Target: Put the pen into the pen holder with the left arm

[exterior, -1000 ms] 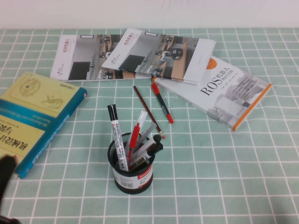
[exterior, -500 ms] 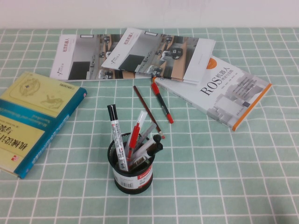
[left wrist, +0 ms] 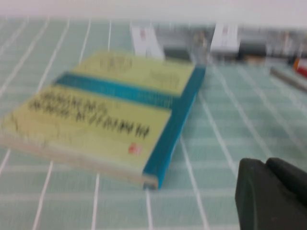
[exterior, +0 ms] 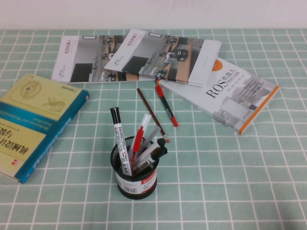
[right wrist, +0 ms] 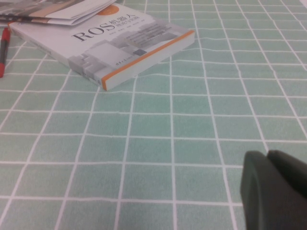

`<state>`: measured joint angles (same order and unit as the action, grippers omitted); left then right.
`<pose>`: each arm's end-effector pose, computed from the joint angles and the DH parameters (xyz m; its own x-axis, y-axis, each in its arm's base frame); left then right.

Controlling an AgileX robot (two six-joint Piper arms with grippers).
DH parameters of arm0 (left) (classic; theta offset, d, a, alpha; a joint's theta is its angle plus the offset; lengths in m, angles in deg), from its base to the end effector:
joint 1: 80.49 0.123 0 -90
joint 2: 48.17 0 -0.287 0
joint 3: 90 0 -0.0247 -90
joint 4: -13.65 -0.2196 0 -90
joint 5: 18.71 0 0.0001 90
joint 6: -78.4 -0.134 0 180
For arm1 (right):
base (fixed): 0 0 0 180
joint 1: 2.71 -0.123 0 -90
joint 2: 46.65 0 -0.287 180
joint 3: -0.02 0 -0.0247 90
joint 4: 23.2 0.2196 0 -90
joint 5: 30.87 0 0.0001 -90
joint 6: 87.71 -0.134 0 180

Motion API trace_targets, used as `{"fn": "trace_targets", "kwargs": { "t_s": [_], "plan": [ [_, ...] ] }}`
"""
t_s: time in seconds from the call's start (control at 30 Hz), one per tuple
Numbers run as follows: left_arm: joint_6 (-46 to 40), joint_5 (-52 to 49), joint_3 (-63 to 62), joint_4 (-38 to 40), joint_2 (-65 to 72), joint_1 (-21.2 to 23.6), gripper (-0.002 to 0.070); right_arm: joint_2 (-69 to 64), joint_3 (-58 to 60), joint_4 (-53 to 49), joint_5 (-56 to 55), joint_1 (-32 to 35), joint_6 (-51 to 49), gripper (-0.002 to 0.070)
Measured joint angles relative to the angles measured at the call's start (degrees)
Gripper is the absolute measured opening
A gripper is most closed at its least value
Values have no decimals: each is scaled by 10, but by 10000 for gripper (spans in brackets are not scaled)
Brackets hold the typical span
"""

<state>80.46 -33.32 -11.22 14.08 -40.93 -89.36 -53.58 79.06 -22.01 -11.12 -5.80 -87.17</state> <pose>0.0635 -0.0102 0.1742 -0.1888 -0.0143 -0.9819 0.1480 0.9881 -0.0428 0.0612 0.0042 0.1613 -0.2711 -0.0045 -0.9625 -0.0579 0.9983 0.0116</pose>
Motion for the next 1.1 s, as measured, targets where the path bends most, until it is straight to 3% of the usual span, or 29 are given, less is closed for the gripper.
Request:
{"fn": "trace_targets", "kwargs": {
  "t_s": [0.2, 1.1],
  "plan": [
    [0, -61, 0, -9, 0, 0, -3, 0, 0, 0, 0, 0, 0, -20],
    [0, -69, -2, -11, 0, 0, -3, 0, 0, 0, 0, 0, 0, -20]
  ]
}}
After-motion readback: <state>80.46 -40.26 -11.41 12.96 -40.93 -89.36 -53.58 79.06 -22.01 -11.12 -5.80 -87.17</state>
